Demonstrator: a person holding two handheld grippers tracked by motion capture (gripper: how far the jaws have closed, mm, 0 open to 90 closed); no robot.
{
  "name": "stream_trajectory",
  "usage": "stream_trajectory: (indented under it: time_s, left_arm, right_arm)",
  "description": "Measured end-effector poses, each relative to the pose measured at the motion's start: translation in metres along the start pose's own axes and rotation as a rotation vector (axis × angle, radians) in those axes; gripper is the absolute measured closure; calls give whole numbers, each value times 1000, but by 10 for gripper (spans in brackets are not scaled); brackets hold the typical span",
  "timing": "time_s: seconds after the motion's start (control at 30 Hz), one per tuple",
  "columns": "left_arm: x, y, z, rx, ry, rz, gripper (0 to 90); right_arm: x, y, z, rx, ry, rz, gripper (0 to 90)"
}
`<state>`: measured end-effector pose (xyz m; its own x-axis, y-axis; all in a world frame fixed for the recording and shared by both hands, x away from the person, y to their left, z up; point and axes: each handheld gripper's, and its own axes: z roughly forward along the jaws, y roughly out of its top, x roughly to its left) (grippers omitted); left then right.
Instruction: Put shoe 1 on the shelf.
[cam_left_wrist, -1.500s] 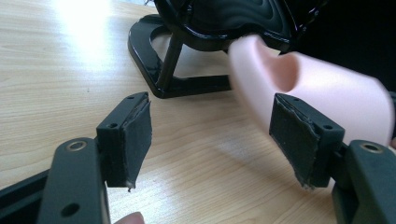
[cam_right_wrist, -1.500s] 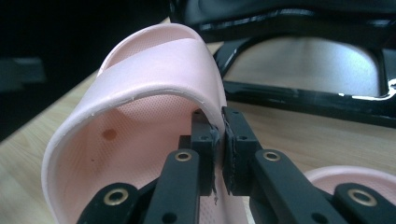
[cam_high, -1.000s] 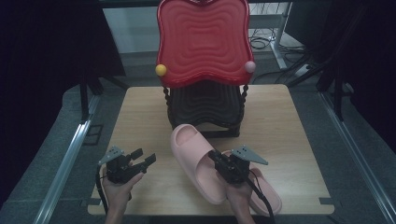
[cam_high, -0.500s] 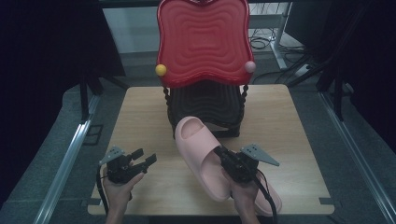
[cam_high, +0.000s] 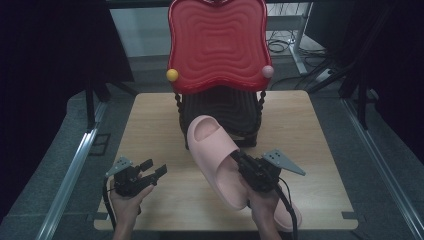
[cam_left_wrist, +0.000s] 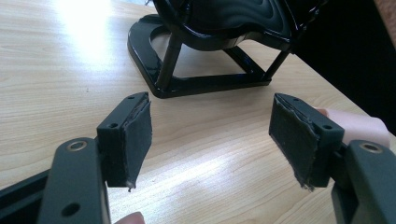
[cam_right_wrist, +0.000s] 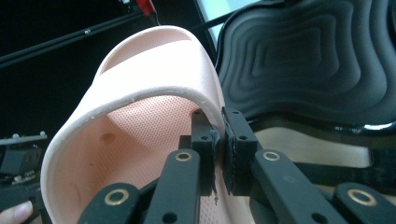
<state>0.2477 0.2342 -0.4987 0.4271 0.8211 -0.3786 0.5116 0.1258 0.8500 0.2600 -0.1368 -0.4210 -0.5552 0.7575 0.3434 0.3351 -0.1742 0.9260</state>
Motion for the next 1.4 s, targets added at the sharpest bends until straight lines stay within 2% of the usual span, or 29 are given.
stream_trajectory:
  time_s: [0.23,0.37,0.67,0.87,1.4]
  left_arm:
    - [1,0,0,1,-2,-2,300]
    - [1,0,0,0,-2,-5,300]
    - [2,0,0,0,-3,-9,300]
    - [4,0,-1,-4,-1,-15,300]
    - [8,0,-3,-8,-2,-22,300]
  right_arm:
    - [2,23,-2,-35,-7,-16,841]
    - [7,37,-2,-62,-3,-31,841]
    - [19,67,2,-100,6,-30,841]
    - [22,87,6,-133,-7,-40,841]
    - [32,132,26,-172,-51,-61,841]
